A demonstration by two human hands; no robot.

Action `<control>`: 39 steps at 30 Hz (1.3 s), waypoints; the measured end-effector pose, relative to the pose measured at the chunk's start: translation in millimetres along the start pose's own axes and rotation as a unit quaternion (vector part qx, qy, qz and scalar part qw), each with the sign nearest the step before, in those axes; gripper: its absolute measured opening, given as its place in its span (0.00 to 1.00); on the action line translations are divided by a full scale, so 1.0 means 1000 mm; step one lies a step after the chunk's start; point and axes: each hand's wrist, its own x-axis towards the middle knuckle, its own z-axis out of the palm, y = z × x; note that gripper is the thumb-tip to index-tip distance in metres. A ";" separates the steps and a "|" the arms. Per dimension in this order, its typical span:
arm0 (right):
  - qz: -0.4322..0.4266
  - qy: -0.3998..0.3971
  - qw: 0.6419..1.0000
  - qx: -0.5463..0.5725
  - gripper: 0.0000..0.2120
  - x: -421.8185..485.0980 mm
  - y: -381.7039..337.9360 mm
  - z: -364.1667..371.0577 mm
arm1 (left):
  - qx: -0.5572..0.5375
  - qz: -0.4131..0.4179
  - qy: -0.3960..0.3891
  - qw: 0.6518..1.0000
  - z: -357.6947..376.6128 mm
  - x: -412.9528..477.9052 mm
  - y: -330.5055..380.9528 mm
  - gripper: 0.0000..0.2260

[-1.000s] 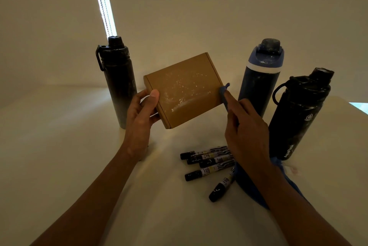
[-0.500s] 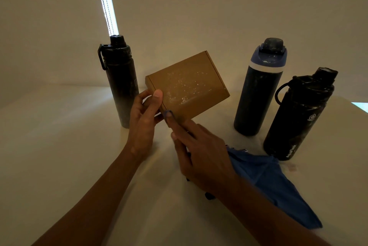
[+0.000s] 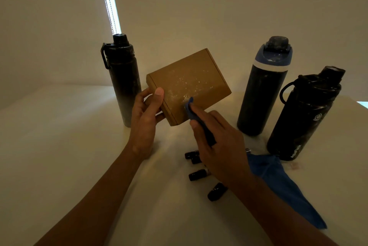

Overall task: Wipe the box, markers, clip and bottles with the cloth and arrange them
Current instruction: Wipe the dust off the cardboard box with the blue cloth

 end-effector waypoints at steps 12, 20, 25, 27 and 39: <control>0.169 0.020 0.983 0.075 0.08 0.015 -0.012 -0.024 | 0.027 0.009 -0.011 1.000 0.003 -0.004 0.000 0.29; 0.295 -0.045 0.924 0.238 0.06 0.025 -0.005 -0.038 | 0.034 0.012 -0.013 0.999 0.003 -0.005 0.002 0.30; 0.406 -0.115 0.884 0.203 0.09 0.030 0.000 -0.045 | 0.042 0.018 -0.017 0.999 0.002 -0.004 0.003 0.29; 0.467 -0.177 0.842 0.206 0.17 0.031 0.003 -0.049 | 0.043 0.020 -0.017 0.999 0.002 -0.005 0.002 0.28; 0.386 0.014 0.889 0.246 0.09 0.026 0.001 -0.050 | 0.036 0.029 -0.016 0.999 0.002 -0.007 0.006 0.28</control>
